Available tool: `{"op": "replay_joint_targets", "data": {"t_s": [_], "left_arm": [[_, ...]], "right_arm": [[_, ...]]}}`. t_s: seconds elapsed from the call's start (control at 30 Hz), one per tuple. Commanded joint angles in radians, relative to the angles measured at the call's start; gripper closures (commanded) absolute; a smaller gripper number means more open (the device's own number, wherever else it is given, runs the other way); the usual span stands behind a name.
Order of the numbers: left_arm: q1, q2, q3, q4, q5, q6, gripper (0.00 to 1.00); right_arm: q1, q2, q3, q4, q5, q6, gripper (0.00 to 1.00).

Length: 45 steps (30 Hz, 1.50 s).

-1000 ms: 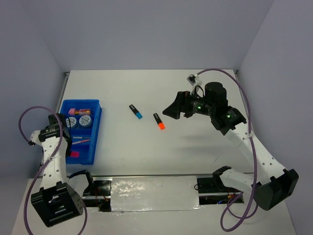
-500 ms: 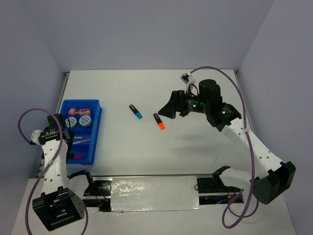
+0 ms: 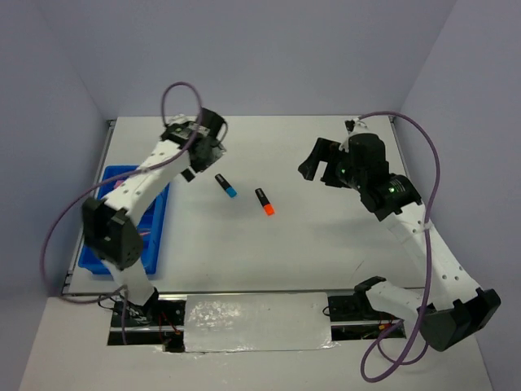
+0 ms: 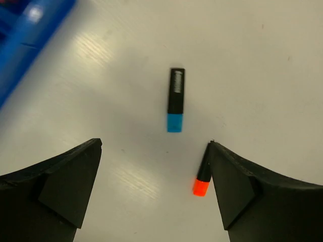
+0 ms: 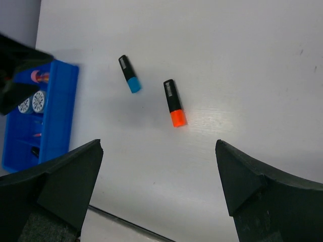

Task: Sort the stationery into containers
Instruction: Pick up the pen from the center of the board.

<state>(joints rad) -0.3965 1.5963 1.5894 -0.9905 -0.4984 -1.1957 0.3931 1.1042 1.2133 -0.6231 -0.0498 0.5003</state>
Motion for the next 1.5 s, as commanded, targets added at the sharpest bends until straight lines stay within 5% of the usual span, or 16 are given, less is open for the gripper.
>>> {"op": "replay_joint_targets", "data": {"t_s": [0.0,0.23,0.63,0.73,0.8,0.87,1.03,1.13,1.27,1.47], "left_arm": [[-0.087,0.244,0.168,-0.111,-0.034,-0.045,0.01],[-0.104,0.528,0.377,-0.125,0.037,-0.111,0.01],[-0.073,0.672,0.327,-0.019,0.049,-0.097,0.12],[-0.056,0.680,0.293,0.035,0.061,-0.065,0.21],[-0.051,0.676,0.262,0.055,0.069,-0.053,0.46],[-0.050,0.653,0.206,0.096,0.076,-0.041,0.60],[-0.042,0.614,0.077,0.223,0.123,-0.007,0.55],[-0.042,0.568,0.023,0.260,0.136,0.004,1.00],[-0.053,0.400,-0.008,0.208,0.107,-0.019,1.00],[0.010,0.042,-0.051,-0.102,-0.025,-0.129,1.00]], "right_arm": [[-0.003,-0.064,-0.032,-0.066,0.084,0.020,0.00],[-0.007,-0.162,-0.155,-0.052,-0.064,0.021,0.00],[-0.005,-0.247,-0.184,-0.092,-0.108,-0.032,0.00],[-0.005,-0.245,-0.170,-0.090,-0.125,-0.042,0.00],[-0.007,-0.236,-0.161,-0.090,-0.128,-0.048,0.00],[-0.008,-0.228,-0.152,-0.086,-0.131,-0.049,0.00],[-0.007,-0.195,-0.141,-0.057,-0.166,-0.046,0.00],[-0.008,-0.178,-0.136,-0.041,-0.186,-0.043,0.00],[-0.005,-0.162,-0.127,-0.026,-0.197,-0.049,0.00],[-0.005,-0.138,-0.139,0.014,-0.234,-0.046,0.00]]}}
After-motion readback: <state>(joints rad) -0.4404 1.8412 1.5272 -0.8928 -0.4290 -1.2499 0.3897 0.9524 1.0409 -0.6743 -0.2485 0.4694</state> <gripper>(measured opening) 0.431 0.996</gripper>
